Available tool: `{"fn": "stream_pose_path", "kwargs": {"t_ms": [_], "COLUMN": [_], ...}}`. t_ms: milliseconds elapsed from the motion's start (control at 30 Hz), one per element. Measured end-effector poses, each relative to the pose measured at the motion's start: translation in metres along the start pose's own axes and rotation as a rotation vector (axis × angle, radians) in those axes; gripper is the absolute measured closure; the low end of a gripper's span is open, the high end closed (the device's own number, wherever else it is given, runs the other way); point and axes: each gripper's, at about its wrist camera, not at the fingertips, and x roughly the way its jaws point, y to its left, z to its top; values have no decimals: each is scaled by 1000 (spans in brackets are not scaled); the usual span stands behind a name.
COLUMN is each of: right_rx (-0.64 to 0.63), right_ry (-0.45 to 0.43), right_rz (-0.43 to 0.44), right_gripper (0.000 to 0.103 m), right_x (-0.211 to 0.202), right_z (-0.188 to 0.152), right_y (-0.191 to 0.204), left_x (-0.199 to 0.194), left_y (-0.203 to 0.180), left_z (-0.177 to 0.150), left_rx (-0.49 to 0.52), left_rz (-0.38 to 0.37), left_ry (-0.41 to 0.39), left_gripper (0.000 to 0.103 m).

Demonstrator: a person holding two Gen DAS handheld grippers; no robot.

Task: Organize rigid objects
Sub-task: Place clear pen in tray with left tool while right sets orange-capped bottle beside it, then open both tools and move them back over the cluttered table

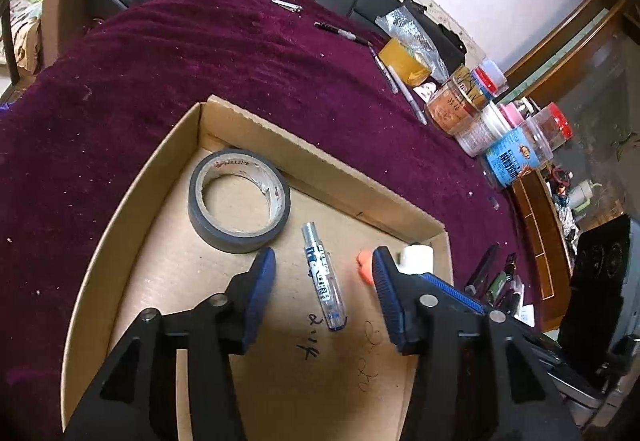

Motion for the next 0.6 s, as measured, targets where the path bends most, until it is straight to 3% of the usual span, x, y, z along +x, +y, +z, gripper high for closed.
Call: {"fn": "stream_pose_path", "kwargs": {"t_ms": [167, 300, 367, 433, 600], "right_rx": [5, -16, -31, -41, -68], "right_ry": [-32, -121, -179, -235, -335], "right_rz": [12, 12, -10, -36, -145], "right_gripper": [77, 76, 64, 46, 40], "right_x": [-19, -61, -87, -110, -156], "right_z": [0, -7, -15, -24, -68], "right_y": [-4, -12, -19, -26, -52], "left_x": [-22, -50, -63, -75, -103], "left_y": [-7, -23, -34, -51, -105], "left_z": [-5, -19, -29, -42, -89], "left_rx": [9, 44, 66, 113, 288], "left_rz": [8, 3, 6, 14, 147], "left_ry": [-31, -61, -74, -89, -210], "left_gripper": [50, 45, 43, 43, 35]}}
